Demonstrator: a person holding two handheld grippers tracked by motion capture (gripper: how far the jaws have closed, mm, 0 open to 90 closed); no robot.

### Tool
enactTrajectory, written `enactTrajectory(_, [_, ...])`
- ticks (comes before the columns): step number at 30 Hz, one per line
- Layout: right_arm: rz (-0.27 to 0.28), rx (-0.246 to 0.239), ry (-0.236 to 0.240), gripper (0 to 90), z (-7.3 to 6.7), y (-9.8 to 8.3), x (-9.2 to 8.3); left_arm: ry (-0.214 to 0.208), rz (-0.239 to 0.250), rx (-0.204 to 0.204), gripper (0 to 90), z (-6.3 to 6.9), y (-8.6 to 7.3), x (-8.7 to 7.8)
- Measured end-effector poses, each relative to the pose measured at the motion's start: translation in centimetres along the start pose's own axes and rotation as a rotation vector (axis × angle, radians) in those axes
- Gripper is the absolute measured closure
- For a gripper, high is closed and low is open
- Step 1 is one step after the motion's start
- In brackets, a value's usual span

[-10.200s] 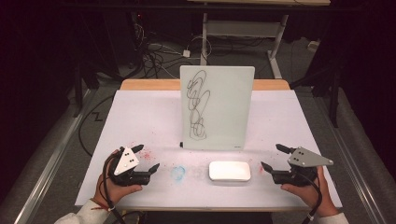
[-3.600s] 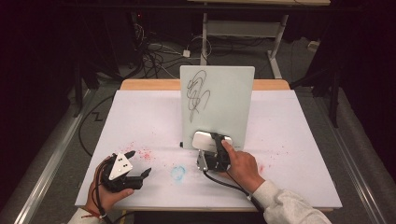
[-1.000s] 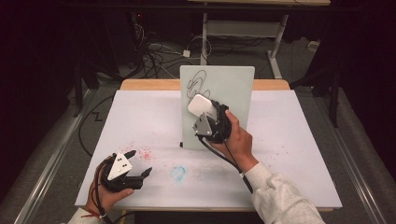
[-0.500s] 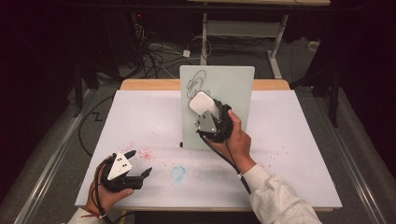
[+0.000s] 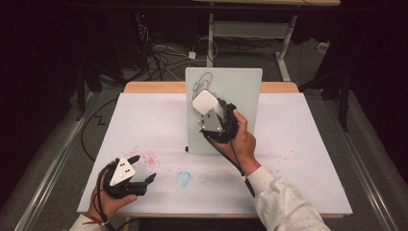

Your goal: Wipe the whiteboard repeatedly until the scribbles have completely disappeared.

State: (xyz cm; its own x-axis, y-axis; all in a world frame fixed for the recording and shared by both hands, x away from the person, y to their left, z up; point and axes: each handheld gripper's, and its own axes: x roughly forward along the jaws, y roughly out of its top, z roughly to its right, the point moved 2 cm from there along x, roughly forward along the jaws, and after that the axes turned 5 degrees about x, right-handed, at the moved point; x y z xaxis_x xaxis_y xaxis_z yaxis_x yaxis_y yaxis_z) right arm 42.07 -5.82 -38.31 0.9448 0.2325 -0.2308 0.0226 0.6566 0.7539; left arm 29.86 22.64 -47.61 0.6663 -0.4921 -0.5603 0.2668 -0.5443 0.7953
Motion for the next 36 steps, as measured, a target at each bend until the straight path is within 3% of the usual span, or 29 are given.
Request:
enactTrajectory(5, [0.020, 0.096, -0.036, 30.7, 2.2, 1.0, 0.1, 0.000, 0.001, -0.003, 18.9, 0.0, 0.0, 0.0])
enactTrajectory(15, [0.043, 0.160, -0.054, 30.7, 3.2, 3.4, 0.7, -0.005, 0.004, -0.004, 18.9, 0.0, 0.0, 0.0])
enactTrajectory(18, [0.050, 0.158, -0.058, 30.7, 3.1, 3.9, 0.9, -0.005, 0.004, -0.004, 18.9, 0.0, 0.0, 0.0])
enactTrajectory(25, [0.030, 0.084, -0.021, 30.7, 0.6, 3.5, 1.0, 0.000, 0.007, -0.001, 18.9, 0.0, 0.1, -0.1])
enactTrajectory(32, [-0.001, -0.016, 0.020, 30.7, -3.9, 0.9, 0.7, 0.001, 0.005, 0.002, 18.9, 0.1, 0.1, -0.1])
enactTrajectory(36, [-0.012, -0.045, 0.036, 30.6, -5.5, -0.6, 0.4, -0.001, -0.001, 0.007, 18.9, 0.1, 0.1, 0.0])
